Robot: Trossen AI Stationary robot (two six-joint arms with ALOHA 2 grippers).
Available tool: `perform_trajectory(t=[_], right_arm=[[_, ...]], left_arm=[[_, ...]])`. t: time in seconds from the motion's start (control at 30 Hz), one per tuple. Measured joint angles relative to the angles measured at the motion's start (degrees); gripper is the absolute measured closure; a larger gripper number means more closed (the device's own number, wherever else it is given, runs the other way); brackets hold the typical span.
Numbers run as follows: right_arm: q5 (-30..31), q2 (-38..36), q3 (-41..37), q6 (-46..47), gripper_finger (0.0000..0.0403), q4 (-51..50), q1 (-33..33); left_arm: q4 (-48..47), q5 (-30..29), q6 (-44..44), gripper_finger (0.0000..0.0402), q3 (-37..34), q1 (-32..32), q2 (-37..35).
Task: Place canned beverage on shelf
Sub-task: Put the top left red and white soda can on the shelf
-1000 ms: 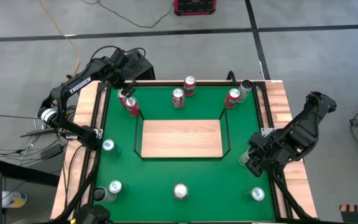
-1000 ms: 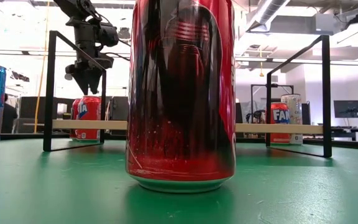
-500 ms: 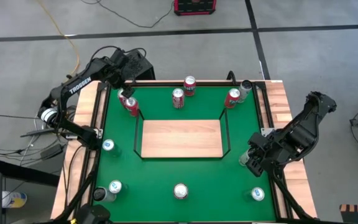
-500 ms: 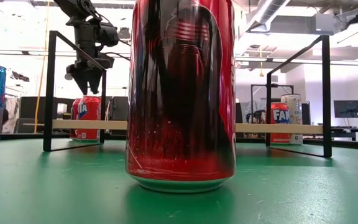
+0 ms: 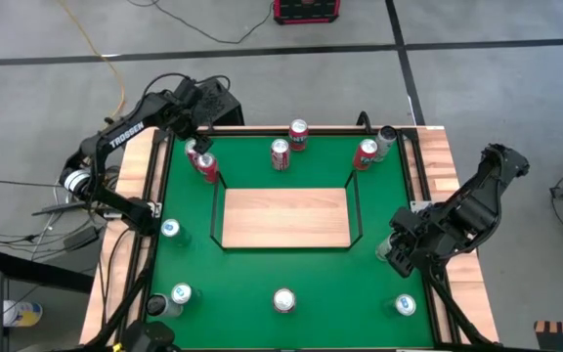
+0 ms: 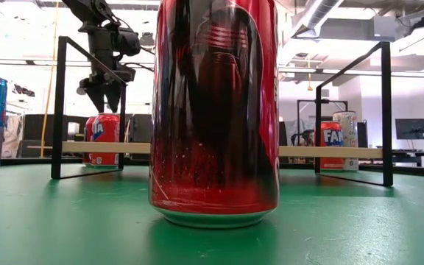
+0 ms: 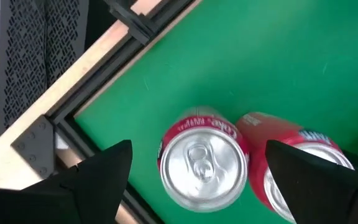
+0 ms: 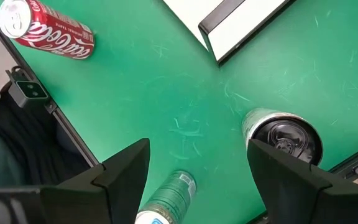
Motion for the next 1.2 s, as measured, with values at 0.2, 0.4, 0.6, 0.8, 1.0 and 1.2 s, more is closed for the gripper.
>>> perform_trajectory(t=[0.2, 0.4, 0.6, 0.8, 1.0, 1.2], right_arm=[[0.0, 0.0, 0.0, -0.1, 0.0106, 0.0, 0.0], [0.0, 0.0, 0.0, -0.1, 0.0106, 0.0, 0.0], [0.0, 0.0, 0.0, -0.1, 0.0106, 0.1, 0.0], [0.0, 0.0, 0.0, -0.1, 0.0106, 0.1, 0.0], [0.0, 0.0, 0.0, -0.2, 0.0106, 0.1, 0.0], [0.0, 0.0, 0.0, -0.2, 0.0106, 0.1, 0.0]], left_arm=[[4.2, 0.1, 1.3, 0.0047, -4.7, 0.0, 0.0], [3.0, 0.1, 1.2, 0.0047, -5.9, 0.1, 0.0], [3.1, 0.1, 1.7, 0.0047, -6.7, 0.1, 0.0], [3.7, 0.2, 2.1, 0.0047, -6.7, 0.1, 0.0], [3.8, 0.9, 2.2, 0.0047, -6.7, 0.1, 0.0], [3.8, 1.0, 2.6, 0.0068, -6.7, 0.1, 0.0]])
